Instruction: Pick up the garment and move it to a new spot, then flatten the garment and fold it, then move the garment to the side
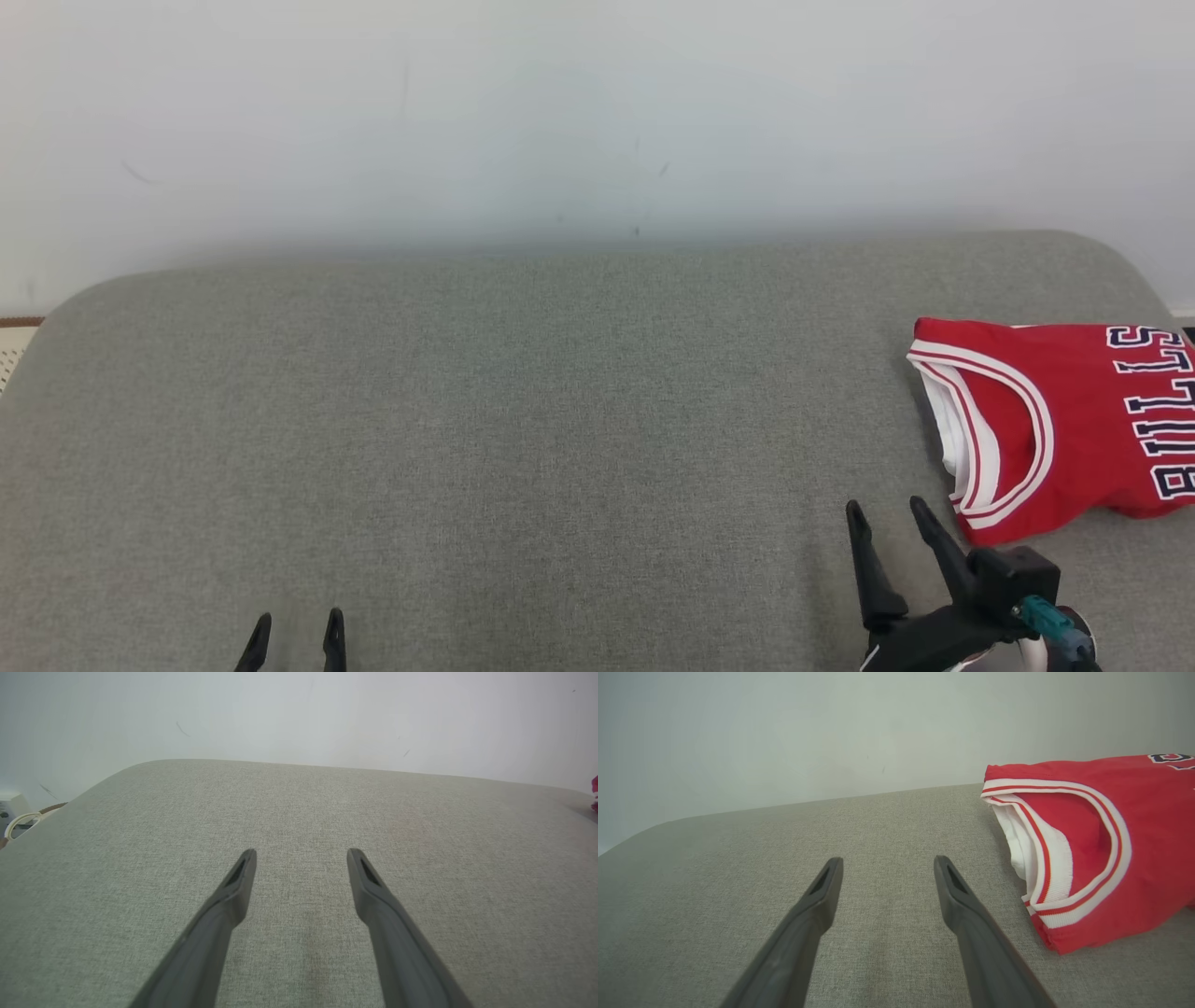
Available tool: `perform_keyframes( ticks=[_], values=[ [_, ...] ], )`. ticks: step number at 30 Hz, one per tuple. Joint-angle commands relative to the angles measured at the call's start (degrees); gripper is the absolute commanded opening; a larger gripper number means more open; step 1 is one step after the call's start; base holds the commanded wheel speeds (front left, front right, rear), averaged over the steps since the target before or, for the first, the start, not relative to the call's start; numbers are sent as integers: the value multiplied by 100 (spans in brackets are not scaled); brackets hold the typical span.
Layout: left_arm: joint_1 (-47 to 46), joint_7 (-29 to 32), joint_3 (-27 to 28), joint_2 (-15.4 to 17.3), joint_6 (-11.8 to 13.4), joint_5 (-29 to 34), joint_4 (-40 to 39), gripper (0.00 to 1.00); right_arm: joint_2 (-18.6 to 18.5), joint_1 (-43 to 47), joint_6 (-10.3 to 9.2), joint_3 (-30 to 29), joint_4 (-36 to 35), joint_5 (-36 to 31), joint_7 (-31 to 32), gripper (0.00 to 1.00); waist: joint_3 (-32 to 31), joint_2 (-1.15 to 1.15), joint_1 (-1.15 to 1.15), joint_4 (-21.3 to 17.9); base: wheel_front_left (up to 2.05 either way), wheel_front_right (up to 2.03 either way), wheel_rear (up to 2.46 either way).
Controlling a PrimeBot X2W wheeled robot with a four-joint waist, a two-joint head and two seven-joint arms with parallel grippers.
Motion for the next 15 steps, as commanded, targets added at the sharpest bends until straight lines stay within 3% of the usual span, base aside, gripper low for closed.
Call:
perform_keyframes(
  ticks=[1,15],
  values=[
    [136,-21,43,0,-9,-5,56,100,-32,109,0,92,20,9,1,100,-71,1,1,-4,0,0,0],
    [219,-21,170,0,-30,92,167,100,-3,407,0,191,-18,-221,1,100,-242,1,1,28,0,0,0]
  ],
)
